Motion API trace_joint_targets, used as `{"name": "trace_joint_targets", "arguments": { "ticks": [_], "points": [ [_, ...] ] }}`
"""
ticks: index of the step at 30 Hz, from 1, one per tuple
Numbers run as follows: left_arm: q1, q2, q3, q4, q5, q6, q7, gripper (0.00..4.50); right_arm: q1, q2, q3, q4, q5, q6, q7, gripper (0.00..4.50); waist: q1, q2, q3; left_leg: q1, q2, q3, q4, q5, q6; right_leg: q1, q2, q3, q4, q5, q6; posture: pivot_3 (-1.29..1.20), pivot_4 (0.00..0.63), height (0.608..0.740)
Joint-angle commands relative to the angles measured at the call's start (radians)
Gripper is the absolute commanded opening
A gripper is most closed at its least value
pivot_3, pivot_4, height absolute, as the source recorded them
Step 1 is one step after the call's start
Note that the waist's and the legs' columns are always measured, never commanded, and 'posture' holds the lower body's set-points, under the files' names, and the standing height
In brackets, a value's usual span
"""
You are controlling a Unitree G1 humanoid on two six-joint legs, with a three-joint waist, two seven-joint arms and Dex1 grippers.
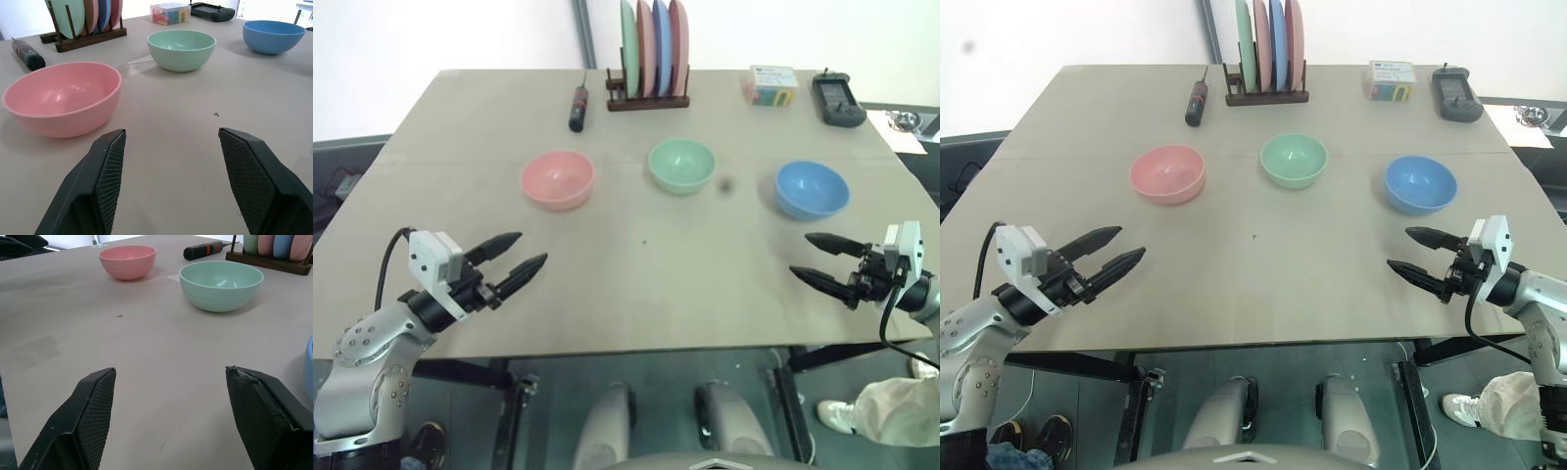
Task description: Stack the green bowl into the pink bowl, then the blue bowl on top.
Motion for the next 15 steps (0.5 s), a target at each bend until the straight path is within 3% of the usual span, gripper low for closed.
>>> {"name": "trace_joint_targets", "arguments": {
  "ticks": [1,15],
  "points": [
    [0.0,0.007,0.028,-0.019,-0.007,-0.02,-0.005,3.24,-0.006,-0.01,-0.025,-0.025,0.025,-0.002,0.004,3.74,0.0,0.0,0.0,0.0,0.0,0.0,0.0,0.0,0.0,0.0,0.0,0.0,0.0,0.0,0.0,0.0,0.15,0.74],
    [0.002,0.008,0.044,-0.014,-0.024,-0.01,-0.018,3.24,-0.012,-0.001,-0.012,-0.025,0.023,-0.003,0.006,3.74,0.0,0.0,0.0,0.0,0.0,0.0,0.0,0.0,0.0,0.0,0.0,0.0,0.0,0.0,0.0,0.0,0.15,0.74]
  ]
}}
